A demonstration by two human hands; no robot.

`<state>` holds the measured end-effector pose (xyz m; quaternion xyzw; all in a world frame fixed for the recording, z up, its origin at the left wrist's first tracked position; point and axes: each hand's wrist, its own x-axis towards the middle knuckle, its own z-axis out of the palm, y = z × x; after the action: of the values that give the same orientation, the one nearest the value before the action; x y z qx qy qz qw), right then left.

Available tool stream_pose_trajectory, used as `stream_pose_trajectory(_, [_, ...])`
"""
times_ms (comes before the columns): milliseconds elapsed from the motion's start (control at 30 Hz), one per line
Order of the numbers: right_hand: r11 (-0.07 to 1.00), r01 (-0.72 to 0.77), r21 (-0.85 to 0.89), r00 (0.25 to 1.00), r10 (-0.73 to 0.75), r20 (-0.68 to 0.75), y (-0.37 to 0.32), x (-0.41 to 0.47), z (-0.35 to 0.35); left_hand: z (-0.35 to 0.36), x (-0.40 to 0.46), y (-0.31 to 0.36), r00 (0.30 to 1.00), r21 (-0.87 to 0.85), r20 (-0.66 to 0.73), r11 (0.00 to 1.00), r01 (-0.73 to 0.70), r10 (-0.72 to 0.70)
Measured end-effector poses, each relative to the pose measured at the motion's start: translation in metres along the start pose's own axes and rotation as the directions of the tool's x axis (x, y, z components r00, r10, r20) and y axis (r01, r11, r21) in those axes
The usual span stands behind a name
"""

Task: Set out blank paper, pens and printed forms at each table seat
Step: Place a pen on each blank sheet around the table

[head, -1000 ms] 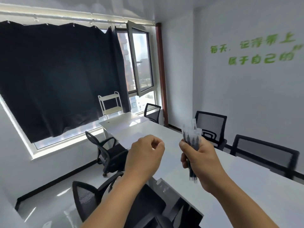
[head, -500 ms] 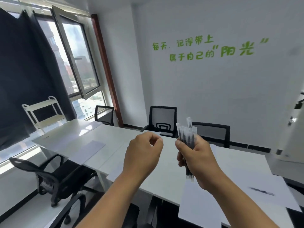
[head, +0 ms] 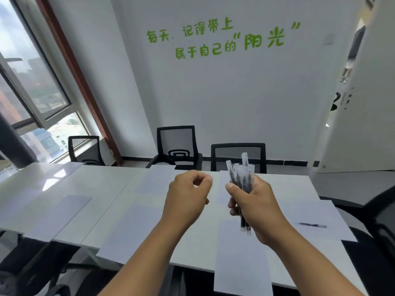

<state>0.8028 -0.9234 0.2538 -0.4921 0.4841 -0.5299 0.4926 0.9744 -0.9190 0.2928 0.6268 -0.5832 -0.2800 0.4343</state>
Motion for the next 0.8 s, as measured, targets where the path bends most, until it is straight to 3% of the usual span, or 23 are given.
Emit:
stream_pose_trajectory(267, [0.990,-0.134,-0.053,0.987,0.129,-0.090,0.044,0.023,-0.013,0.052,0.051,-0.029,0.973,-0.186,0.222,0.982,-0.017,0.058])
stream_pose_trajectory(400, [0.975,-0.208,-0.073,0.966,0.193,-0.170,0.073,0.027,-0.019,0.082,0.066,-0.058,0.942,-0.274,0.333,0.960,0.056,0.040])
stream_pose_trajectory(600, [0.950,-0.310,-0.028,0.926,0.295,-0.236,0.113,0.024,-0.021,0.119,0.076,-0.102,0.870,-0.244,0.487,0.943,0.225,-0.081])
stream_pose_trajectory(800, [0.921,-0.388,0.037,0.872,0.380,-0.308,0.149,0.019,-0.036,0.152,0.077,-0.140,0.833,-0.216,0.509,0.905,0.367,-0.217])
